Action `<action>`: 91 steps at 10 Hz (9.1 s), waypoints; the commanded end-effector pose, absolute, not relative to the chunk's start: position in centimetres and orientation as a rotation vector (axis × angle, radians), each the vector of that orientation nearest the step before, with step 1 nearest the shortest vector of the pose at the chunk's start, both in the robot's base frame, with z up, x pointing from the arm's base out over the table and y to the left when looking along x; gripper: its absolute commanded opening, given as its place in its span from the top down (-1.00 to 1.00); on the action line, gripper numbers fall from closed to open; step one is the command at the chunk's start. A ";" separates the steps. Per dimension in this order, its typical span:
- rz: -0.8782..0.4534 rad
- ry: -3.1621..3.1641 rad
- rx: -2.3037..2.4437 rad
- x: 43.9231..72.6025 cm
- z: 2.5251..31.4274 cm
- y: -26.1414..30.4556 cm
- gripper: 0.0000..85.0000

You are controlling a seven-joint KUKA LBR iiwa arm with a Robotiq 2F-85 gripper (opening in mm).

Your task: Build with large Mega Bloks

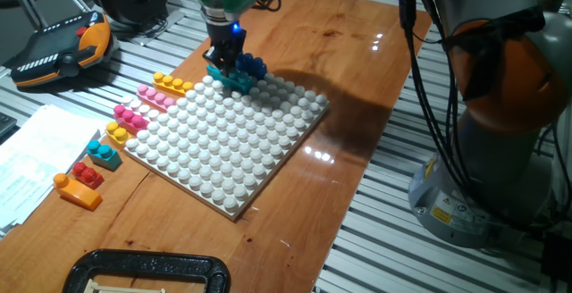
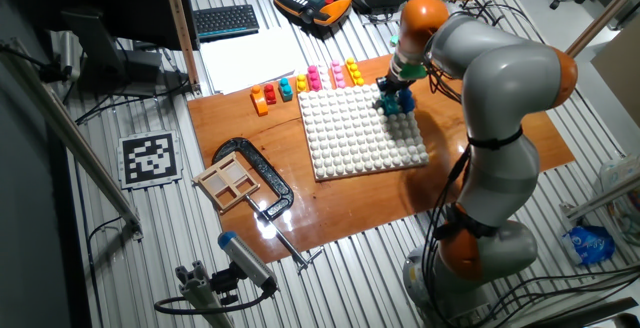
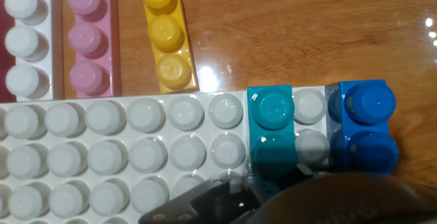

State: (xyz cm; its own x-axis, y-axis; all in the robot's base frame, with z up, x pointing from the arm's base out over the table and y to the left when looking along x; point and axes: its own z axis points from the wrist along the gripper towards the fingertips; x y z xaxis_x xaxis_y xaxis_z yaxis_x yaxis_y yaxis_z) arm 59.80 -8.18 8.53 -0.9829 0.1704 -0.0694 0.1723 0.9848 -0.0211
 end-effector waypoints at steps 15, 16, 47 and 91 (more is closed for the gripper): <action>-0.032 3.101 0.242 61.8 12.0 -7.4 0.20; -0.028 3.109 0.235 61.7 12.2 -7.4 0.20; -0.096 3.130 0.030 70.3 10.1 -7.3 1.00; -0.028 3.159 0.092 72.6 9.8 -1.7 1.00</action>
State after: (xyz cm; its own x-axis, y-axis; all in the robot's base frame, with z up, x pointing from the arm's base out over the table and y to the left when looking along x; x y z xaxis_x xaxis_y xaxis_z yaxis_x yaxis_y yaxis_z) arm 72.49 -1.65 9.87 -0.9982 0.0576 0.0194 0.0572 0.9982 -0.0181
